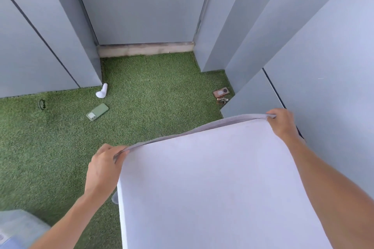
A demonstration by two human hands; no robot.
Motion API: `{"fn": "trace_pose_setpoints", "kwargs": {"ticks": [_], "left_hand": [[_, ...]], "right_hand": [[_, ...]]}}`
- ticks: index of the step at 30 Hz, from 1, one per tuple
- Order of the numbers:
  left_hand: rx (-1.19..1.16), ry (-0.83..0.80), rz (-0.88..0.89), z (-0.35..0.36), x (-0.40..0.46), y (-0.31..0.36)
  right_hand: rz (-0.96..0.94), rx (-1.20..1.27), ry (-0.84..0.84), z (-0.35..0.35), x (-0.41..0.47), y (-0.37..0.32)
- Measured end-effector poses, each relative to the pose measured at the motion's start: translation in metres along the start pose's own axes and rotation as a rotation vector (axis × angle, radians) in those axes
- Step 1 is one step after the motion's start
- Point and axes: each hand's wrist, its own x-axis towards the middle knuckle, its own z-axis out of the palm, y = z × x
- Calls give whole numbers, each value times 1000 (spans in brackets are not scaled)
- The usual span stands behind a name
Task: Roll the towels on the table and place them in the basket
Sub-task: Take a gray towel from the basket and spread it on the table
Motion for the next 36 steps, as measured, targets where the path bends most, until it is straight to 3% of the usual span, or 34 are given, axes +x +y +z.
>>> {"fn": "trace_pose_setpoints", "kwargs": {"ticks": [5,9,14,24,36], "left_hand": [[1,47,70,3,6,4],[-61,155,27,4,16,8],[-34,151,63,15,-5,0],[-120,233,-84,22,-48,-7],[-226,216,-222,23,-113,-6]], "right_hand": [[1,13,102,6,20,16],[184,95,277,-9,38,23],[287,116,139,17,14,52],[332,170,189,18,-16,72],[428,231,150,10,-88,115]]}}
